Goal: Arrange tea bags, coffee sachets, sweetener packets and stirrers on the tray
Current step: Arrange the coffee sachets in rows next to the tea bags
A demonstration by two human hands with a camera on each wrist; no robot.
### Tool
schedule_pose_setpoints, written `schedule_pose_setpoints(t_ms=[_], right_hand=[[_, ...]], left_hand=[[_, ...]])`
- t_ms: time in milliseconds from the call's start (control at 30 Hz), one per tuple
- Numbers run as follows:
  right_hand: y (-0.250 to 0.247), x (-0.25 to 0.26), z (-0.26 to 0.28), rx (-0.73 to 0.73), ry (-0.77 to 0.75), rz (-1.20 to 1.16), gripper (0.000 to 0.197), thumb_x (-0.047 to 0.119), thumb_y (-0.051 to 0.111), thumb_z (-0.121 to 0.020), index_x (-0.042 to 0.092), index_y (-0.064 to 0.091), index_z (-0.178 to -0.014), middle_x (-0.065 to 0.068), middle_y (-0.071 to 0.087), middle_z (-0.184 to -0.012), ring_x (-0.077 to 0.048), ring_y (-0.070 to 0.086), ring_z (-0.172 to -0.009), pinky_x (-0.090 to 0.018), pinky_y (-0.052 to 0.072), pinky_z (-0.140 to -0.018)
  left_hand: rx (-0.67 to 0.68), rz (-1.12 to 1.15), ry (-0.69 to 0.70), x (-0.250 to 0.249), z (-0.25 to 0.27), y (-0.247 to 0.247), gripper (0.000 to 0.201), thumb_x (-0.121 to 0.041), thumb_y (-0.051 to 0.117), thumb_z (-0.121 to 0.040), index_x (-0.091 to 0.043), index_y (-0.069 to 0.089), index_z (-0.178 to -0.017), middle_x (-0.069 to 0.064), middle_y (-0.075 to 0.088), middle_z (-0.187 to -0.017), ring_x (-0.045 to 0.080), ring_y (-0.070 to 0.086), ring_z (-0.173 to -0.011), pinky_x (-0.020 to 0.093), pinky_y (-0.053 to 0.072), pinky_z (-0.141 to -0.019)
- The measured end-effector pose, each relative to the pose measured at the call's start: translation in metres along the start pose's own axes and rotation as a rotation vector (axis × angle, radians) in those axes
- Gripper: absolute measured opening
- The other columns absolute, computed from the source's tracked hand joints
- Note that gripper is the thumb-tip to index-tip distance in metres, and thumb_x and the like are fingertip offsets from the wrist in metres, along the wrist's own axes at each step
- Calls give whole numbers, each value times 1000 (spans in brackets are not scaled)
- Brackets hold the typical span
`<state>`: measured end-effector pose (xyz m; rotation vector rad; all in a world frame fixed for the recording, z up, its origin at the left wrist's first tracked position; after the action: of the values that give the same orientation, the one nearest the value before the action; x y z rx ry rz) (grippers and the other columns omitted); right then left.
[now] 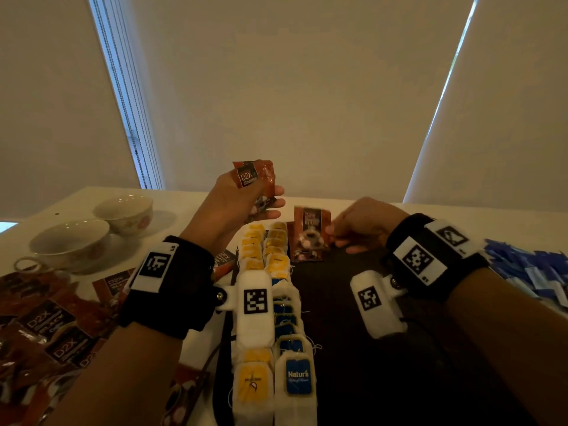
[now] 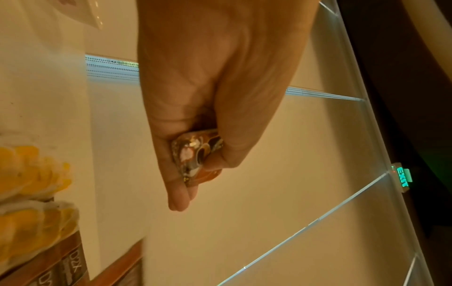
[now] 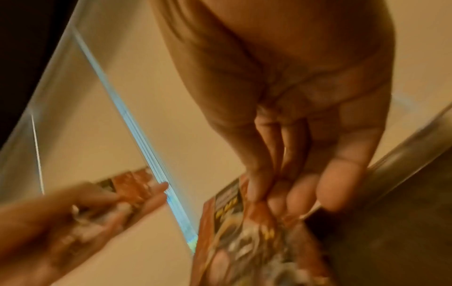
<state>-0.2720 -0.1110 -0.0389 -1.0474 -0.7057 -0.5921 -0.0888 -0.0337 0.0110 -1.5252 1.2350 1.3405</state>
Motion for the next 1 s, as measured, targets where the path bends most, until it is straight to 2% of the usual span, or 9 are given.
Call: schedule_pose_setpoints(t_ms=[100, 267, 367, 500, 633, 733, 867, 933, 1000], right_hand=[[7, -14, -6, 58, 86, 182, 6, 9, 64, -87, 3, 65, -87, -5, 62, -76, -12, 54, -65, -23, 46, -60], [25, -17, -5, 202, 193, 173, 11, 5, 57, -91, 6, 61, -80, -3, 60, -77, -11, 51, -68, -23, 42, -63], [29, -12, -4, 212, 183, 220, 13, 2, 55, -92, 4, 59, -80, -4, 60, -78, -12, 54, -68, -25, 43, -60], [29, -9, -10, 157, 106, 218, 16, -5, 59, -86, 2, 56, -71, -9, 60, -71, -16, 57, -61, -17, 46, -37], [34, -12, -18, 161, 111, 199, 14, -1, 64, -84, 2, 62, -70, -6, 67, -53, -12, 64, -44, -16, 44, -36], [33, -11, -18, 158, 123, 116, 14, -6, 59, -85, -1, 61, -72, -9, 65, -50, -14, 63, -40, -18, 44, -34], [29, -4, -15, 123, 93, 199, 12, 1, 62, -87, 2, 59, -76, -9, 63, -68, -14, 59, -56, -23, 51, -49], [17, 11, -16, 11, 5, 224, 14, 10, 65, -86, 3, 58, -77, -8, 60, -71, -15, 56, -61, -24, 49, -58], [6, 31, -10, -101, -137, 84, 19, 20, 64, -88, 2, 61, -86, -9, 64, -77, -17, 60, -69, -28, 52, -67]], left_hand=[[9, -5, -4, 0, -1, -2, 24, -16, 56, -93, -7, 59, -116, 13, 70, -105, 25, 70, -92, 31, 59, -73], [52, -38, -17, 1, 0, 2, 28, -8, 54, -93, -9, 54, -121, 13, 68, -108, 26, 69, -95, 35, 59, -77], [73, -80, -20, 1, 1, 5, 33, 1, 49, -93, -11, 51, -123, 12, 68, -109, 24, 68, -97, 36, 59, -78], [92, -101, -3, -1, 2, 6, 36, 2, 50, -92, -9, 50, -127, 11, 69, -109, 22, 69, -95, 35, 59, -76], [95, -99, 18, -4, 1, 4, 34, 0, 50, -93, -13, 51, -125, 10, 69, -106, 20, 70, -94, 33, 59, -74], [94, -96, 16, -4, 2, 5, 32, 0, 50, -93, -13, 52, -122, 10, 69, -107, 20, 70, -93, 30, 59, -71], [92, -111, 14, -3, 3, 5, 33, -3, 55, -92, -11, 52, -124, 10, 69, -106, 20, 69, -93, 31, 59, -70], [77, -124, 22, -4, 3, 5, 33, -4, 59, -89, -11, 54, -120, 10, 69, -106, 20, 70, -91, 29, 59, -67], [54, -124, 26, -4, 3, 3, 32, -5, 65, -85, -13, 55, -115, 9, 68, -105, 21, 70, -86, 29, 59, -64]])
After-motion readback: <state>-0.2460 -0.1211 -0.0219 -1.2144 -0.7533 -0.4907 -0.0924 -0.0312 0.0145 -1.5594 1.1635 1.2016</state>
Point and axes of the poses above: each hand's wrist, its own z-axis away from the middle knuckle, its own y-axis out of the palm, x = y × z, the point moved 10 cm from there along -z, towards the middle knuckle
